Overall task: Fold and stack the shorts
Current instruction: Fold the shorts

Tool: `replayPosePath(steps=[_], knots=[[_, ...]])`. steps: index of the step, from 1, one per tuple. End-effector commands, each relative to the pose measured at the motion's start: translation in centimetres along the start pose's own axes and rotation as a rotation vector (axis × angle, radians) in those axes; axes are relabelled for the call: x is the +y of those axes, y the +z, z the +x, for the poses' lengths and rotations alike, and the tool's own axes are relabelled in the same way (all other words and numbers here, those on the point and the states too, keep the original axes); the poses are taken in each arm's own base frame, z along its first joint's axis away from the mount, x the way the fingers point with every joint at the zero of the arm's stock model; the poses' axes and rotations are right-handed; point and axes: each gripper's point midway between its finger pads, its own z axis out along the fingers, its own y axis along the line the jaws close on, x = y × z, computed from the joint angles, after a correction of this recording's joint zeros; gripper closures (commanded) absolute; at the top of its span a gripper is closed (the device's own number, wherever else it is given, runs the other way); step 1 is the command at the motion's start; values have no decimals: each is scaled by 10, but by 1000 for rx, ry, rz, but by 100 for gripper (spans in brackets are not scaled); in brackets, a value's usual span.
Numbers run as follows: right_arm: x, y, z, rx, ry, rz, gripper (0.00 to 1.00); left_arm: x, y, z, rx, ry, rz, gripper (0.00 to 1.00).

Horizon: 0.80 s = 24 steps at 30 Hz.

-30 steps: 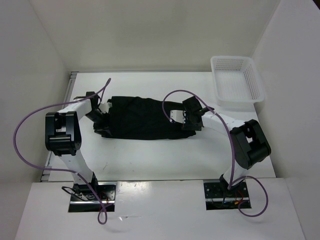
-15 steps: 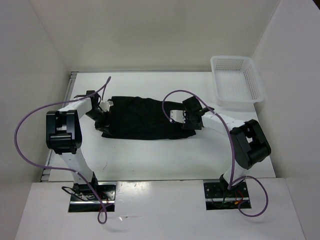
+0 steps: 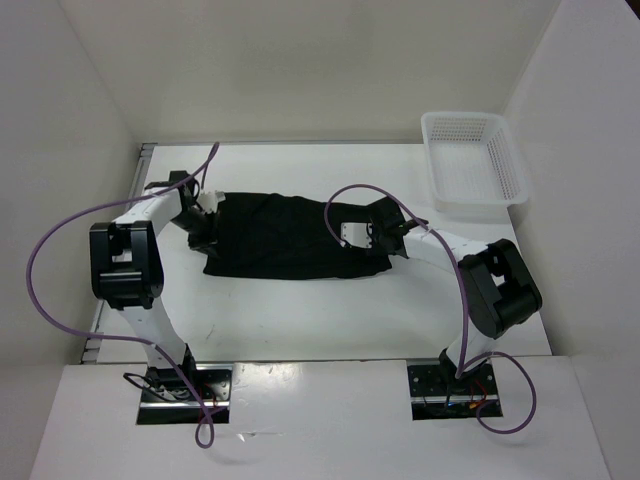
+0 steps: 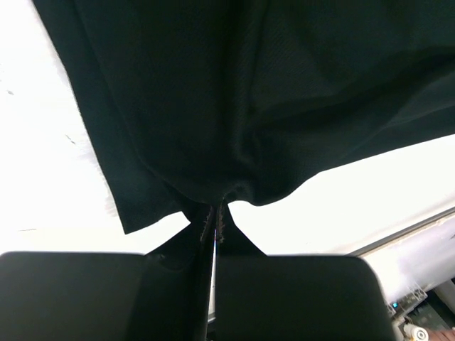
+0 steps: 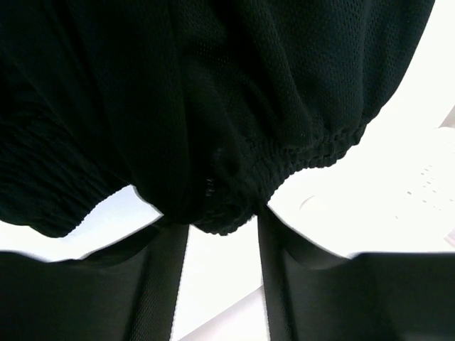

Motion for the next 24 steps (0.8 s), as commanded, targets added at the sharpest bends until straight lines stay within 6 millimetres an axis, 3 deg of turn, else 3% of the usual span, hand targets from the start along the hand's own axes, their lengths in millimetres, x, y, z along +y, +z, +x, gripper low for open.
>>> replayPosePath(steps=[1, 3, 7, 10, 13, 14, 16, 17, 24], knots=[[-22, -6, -3, -23, 22, 89, 57, -10, -26, -21, -92, 37, 11, 100], [-20, -3, -3, -20, 20, 81, 57, -11, -28, -25, -102, 41, 11, 100], [-20, -3, -3, -20, 20, 81, 43, -12, -30, -28, -111, 45, 10, 100], [-8, 4, -7, -34, 5, 46, 42, -14, -37, -34, -137, 56, 8, 100], [-8, 7, -8, -35, 5, 47, 58, -13, -39, -37, -145, 59, -5, 100], [-11, 7, -9, -40, 8, 58, 73, -11, -42, -40, -153, 62, -18, 100], [-17, 5, -12, -47, 12, 74, 87, -9, -47, -44, -171, 67, -42, 100], [-22, 4, -14, -52, 15, 85, 100, -6, -55, -49, -196, 67, -60, 100], [-50, -19, -23, -62, 24, 82, 100, 12, -96, -86, -329, 91, -240, 100]])
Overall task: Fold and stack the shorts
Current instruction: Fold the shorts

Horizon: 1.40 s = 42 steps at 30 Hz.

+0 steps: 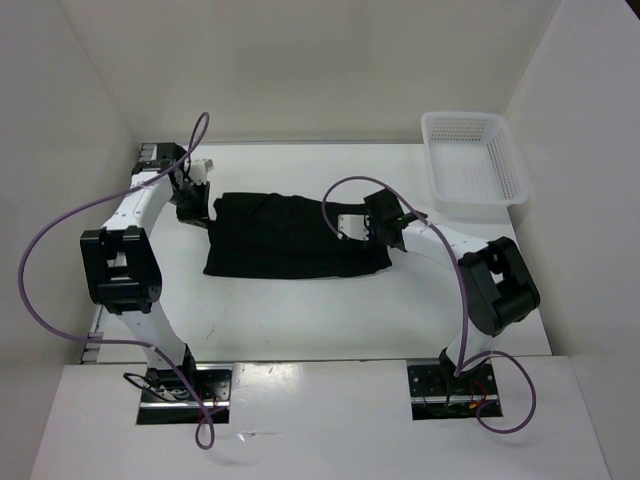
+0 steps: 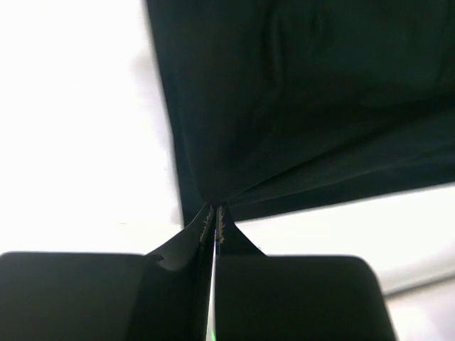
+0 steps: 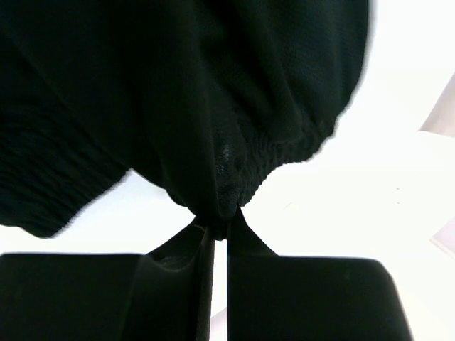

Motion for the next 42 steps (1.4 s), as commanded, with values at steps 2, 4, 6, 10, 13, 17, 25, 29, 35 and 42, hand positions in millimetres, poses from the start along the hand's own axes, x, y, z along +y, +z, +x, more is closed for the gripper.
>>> replayPosePath(steps=[2, 4, 6, 10, 13, 17, 25, 29, 35, 42], knots=[[-49, -30, -18, -49, 27, 73, 100, 17, -53, -44, -172, 28, -138, 100], [-64, -42, -22, -55, 30, 85, 100, 29, -65, -50, -190, 7, -178, 100], [-55, -48, -20, -47, 3, 16, 100, 35, -80, -50, -204, -4, -209, 100], [-23, -59, -25, -67, -71, -93, 100, 35, -70, -18, -117, -22, -211, 100], [22, -57, -26, -50, -163, -197, 100, 33, -55, 17, -14, -42, -188, 100], [62, -56, -24, -39, -224, -294, 100, 39, -31, 68, 142, -72, -199, 100], [90, -42, -14, -3, -200, -301, 71, 44, -6, 107, 265, -93, -196, 100], [73, -54, -26, -42, -112, -257, 13, 43, -4, 113, 283, -96, -194, 96], [11, -131, -64, -248, 123, -198, 11, 19, -25, 124, 349, -126, -95, 71], [-20, -128, -75, -374, 772, -341, 6, 16, -43, 96, 312, -119, -94, 61]])
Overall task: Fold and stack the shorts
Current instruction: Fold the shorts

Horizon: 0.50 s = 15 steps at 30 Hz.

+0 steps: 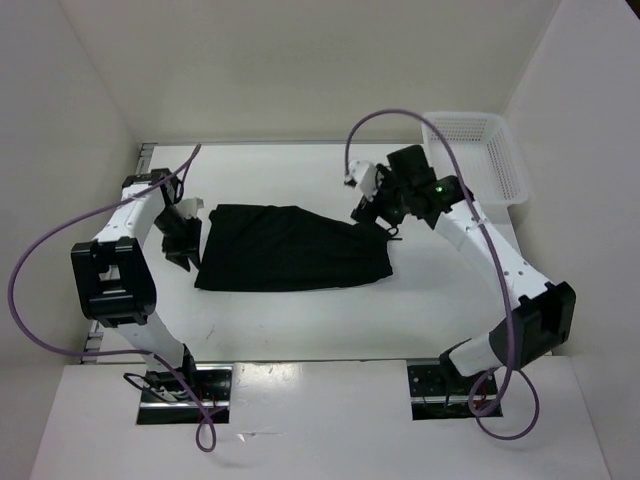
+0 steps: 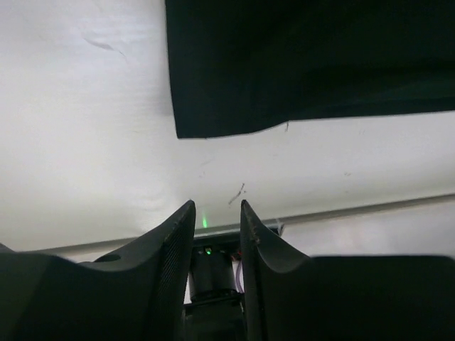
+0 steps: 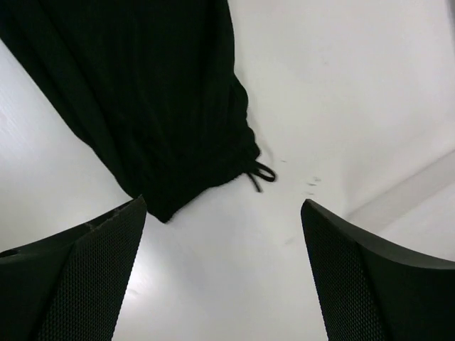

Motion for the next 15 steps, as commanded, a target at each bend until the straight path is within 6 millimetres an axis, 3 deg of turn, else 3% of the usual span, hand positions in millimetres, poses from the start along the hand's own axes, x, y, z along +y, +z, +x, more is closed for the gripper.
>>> replayPosePath(steps=[1, 2, 5, 7, 9, 12, 15], knots=[[10, 30, 20, 21, 510, -144, 6, 4, -14, -26, -75, 11, -24, 61], [2, 45, 29, 21, 701, -133, 6, 7, -18, -52, -162, 25, -40, 58], [-16, 59, 91, 93, 1017, -78, 6, 6, -13, -87, -250, 42, -21, 58], [-18, 63, 112, 134, 1109, -42, 6, 3, -7, -97, -280, 51, 4, 57], [-3, 68, 129, 186, 1137, -64, 6, 3, -2, -114, -336, 63, 9, 57], [18, 82, 134, 188, 1158, -145, 6, 3, 9, -134, -377, 75, 27, 57], [26, 85, 125, 135, 1111, -237, 6, 3, 12, -159, -424, 87, 36, 56]])
